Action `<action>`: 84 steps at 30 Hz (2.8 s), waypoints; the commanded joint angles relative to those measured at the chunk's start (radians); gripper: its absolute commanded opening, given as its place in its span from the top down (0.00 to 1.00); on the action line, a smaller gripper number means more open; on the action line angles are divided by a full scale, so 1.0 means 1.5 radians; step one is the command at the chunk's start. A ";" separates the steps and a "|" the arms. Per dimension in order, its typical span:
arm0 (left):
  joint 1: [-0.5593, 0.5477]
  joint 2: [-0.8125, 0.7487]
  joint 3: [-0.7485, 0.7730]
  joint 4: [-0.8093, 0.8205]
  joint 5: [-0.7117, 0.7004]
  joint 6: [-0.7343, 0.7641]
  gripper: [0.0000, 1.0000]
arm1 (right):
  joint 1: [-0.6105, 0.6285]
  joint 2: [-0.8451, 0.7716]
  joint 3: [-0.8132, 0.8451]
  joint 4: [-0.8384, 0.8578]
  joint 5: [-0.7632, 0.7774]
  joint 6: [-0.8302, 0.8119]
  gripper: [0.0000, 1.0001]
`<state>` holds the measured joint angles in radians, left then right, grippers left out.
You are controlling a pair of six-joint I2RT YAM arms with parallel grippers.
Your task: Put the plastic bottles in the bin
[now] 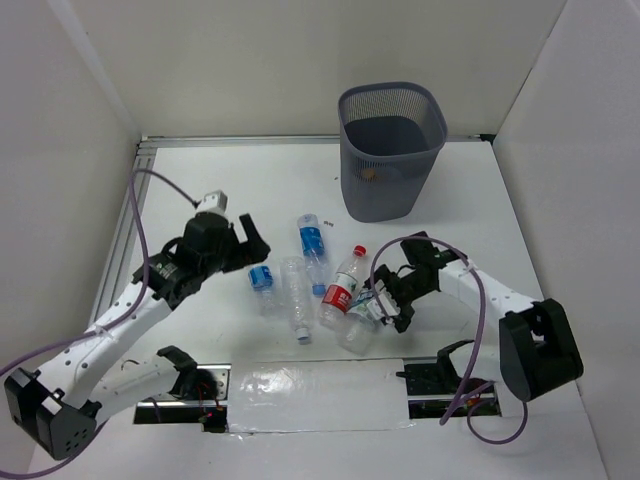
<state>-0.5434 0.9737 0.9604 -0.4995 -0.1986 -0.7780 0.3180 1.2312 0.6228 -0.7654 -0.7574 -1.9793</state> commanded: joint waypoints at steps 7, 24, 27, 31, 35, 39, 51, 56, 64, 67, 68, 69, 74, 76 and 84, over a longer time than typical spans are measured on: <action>0.001 -0.119 -0.162 -0.061 -0.020 -0.127 0.00 | 0.088 0.082 0.002 0.069 0.051 -0.067 0.02; 0.001 0.002 -0.162 0.012 0.007 -0.100 0.00 | 0.048 -0.151 0.305 0.097 -0.088 0.478 0.71; 0.001 0.028 -0.162 0.012 -0.001 -0.100 0.00 | 0.048 -0.143 0.376 0.280 0.012 0.712 0.70; 0.001 0.058 -0.162 0.027 -0.008 -0.106 0.00 | 0.048 -0.061 0.477 0.385 0.231 0.871 0.68; 0.021 0.074 -0.168 0.060 -0.008 -0.093 0.00 | -0.004 0.041 0.542 0.422 0.311 0.886 0.63; 0.041 0.100 -0.174 0.081 -0.008 -0.080 0.00 | -0.042 0.130 0.611 0.412 0.317 0.902 0.50; 0.047 0.195 -0.181 0.121 -0.008 -0.073 0.00 | -0.136 0.108 0.634 0.399 0.155 1.051 0.00; 0.047 0.266 -0.175 0.156 0.005 -0.067 0.09 | -0.152 0.051 0.612 0.385 0.079 1.097 0.00; 0.017 0.223 -0.132 0.104 -0.003 -0.057 0.83 | -0.190 -0.043 0.534 0.338 -0.041 1.078 0.40; -0.008 0.146 -0.055 0.057 -0.009 -0.024 0.91 | -0.199 -0.097 0.479 0.315 -0.077 1.035 0.91; -0.008 0.133 -0.027 0.057 -0.009 -0.012 0.93 | -0.199 -0.111 0.446 0.276 -0.088 1.007 0.97; -0.014 0.124 0.001 0.048 -0.009 -0.001 0.93 | -0.199 -0.126 0.428 0.255 -0.104 0.978 0.99; -0.020 0.174 0.217 0.117 0.099 0.073 0.97 | -0.205 -0.218 0.306 0.110 -0.137 0.766 0.59; -0.020 0.223 0.285 0.183 0.140 0.083 0.97 | -0.205 -0.243 0.269 0.061 -0.144 0.712 0.44; -0.059 0.571 0.722 0.329 0.239 0.071 0.97 | -0.205 -0.298 0.141 -0.001 -0.160 0.642 0.31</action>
<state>-0.6132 1.7206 1.9419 -0.1207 0.0887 -0.6632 0.0147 0.7906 0.8539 -0.6853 -0.9581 -0.9398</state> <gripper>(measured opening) 0.557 0.690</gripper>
